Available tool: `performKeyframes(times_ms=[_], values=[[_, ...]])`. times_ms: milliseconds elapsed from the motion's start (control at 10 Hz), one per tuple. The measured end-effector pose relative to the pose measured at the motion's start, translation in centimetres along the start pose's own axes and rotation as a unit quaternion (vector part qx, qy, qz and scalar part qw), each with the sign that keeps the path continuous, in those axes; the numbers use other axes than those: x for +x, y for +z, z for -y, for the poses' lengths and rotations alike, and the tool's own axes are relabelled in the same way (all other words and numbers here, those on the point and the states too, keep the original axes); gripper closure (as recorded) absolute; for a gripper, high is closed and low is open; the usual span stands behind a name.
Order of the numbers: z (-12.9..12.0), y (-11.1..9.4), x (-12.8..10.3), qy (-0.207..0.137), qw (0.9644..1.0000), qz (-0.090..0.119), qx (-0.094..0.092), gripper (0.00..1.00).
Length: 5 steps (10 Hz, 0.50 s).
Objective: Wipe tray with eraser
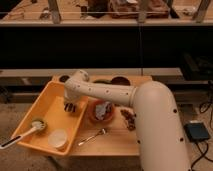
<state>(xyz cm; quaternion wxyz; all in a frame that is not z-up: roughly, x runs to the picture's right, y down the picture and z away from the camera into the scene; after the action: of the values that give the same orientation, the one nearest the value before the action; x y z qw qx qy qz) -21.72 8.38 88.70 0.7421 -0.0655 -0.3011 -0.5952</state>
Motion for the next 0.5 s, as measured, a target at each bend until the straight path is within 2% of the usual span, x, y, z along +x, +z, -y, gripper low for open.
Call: performKeyframes(times_ms=[200, 400, 500], values=[[-0.9, 0.2, -1.9, 0.006, 0.9999, 0.007, -0.008, 1.00], [-1.0, -0.8, -3.4, 0.007, 1.0000, 0.006, -0.003, 1.00], [0.3, -1.9, -4.6, -0.009, 0.9999, 0.006, 0.001, 1.00]])
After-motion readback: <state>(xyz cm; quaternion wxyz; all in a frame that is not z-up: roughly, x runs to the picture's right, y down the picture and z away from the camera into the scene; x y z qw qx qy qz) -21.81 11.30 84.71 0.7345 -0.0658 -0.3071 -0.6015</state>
